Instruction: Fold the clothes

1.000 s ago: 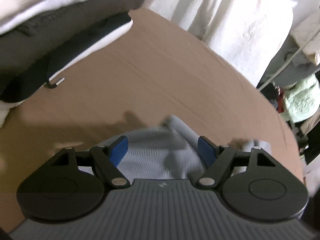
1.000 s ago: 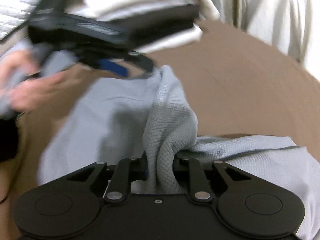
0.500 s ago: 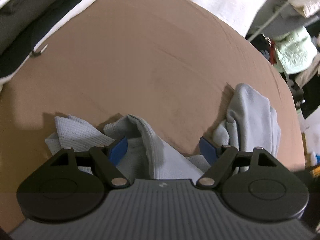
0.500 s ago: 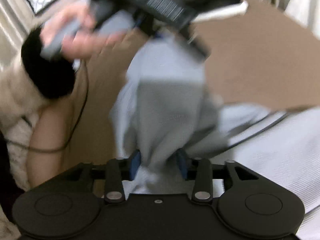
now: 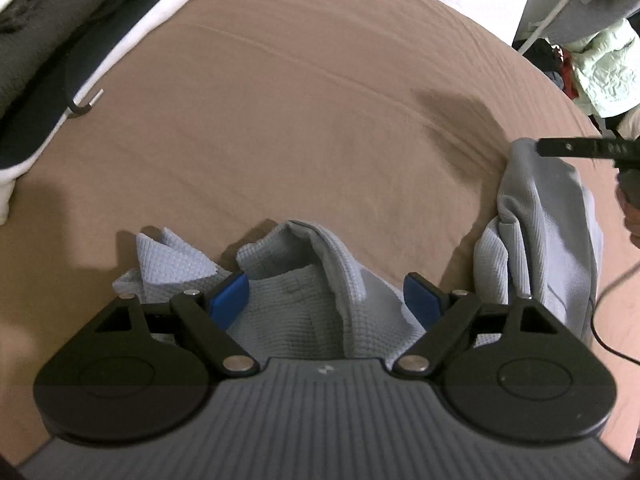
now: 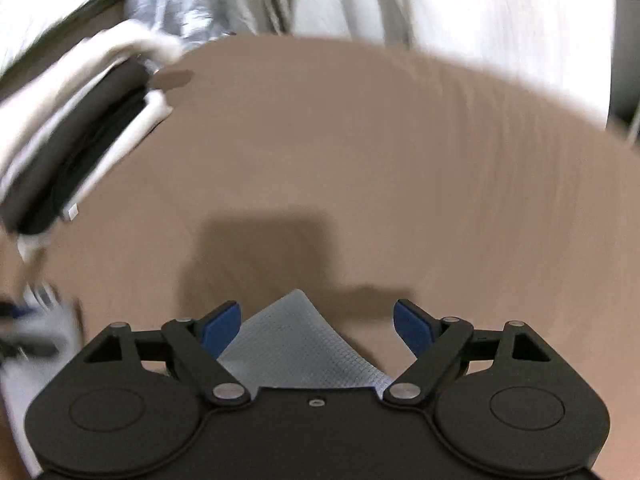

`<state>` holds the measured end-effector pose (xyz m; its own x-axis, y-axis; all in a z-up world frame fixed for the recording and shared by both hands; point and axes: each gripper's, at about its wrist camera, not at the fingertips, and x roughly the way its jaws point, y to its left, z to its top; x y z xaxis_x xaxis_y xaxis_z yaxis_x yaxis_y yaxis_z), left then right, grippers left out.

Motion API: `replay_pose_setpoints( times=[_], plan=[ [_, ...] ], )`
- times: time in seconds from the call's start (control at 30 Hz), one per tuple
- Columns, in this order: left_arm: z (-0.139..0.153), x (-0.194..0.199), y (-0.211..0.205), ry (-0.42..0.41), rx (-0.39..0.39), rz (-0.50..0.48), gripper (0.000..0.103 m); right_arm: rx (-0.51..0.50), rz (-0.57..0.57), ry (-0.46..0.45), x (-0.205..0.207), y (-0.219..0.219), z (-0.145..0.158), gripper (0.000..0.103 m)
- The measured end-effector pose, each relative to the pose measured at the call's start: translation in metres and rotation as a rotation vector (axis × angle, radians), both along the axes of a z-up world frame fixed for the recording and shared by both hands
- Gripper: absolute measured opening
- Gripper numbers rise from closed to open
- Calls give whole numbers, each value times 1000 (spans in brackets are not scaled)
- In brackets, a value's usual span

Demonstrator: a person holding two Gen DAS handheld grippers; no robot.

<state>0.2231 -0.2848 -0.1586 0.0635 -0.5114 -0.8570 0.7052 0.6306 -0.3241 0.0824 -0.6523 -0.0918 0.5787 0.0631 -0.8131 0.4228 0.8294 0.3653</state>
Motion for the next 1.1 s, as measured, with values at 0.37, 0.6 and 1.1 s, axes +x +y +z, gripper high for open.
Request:
replay_pose_setpoints(
  times=[0.37,0.6,1.1],
  plan=[
    [19,-16,13,88,-132,-66,84,138,481,10,-89,95,-26,16],
    [12,-18,2,56,-77,-71,85,179,465,109,-111,101,-12,20],
    [3,-34,0,-243,52,20,16,9,201,-38,-80,105,-3,11]
  ],
)
